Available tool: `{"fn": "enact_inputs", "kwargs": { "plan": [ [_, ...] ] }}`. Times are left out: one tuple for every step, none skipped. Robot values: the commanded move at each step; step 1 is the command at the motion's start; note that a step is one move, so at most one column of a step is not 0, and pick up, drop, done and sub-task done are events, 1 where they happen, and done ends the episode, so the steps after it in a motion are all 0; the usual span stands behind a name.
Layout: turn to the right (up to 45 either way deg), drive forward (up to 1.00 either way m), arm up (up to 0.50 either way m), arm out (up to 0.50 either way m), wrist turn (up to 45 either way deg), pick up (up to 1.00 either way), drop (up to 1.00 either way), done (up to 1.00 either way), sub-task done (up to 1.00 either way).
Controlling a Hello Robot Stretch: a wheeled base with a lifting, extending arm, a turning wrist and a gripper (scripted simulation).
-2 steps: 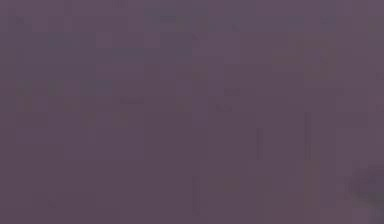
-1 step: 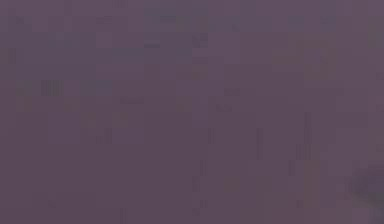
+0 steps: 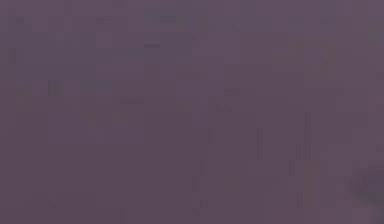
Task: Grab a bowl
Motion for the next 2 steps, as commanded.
{"fn": "enact_inputs", "kwargs": {
  "plan": [
    [0.0, 0.00, 0.00, 0.28, 0.0, 0.00, 0.00, 0.00, 0.00],
    [0.0, 0.00, 0.00, 0.00, 45.0, 0.00, 0.00, 0.00, 0.00]
  ]
}}
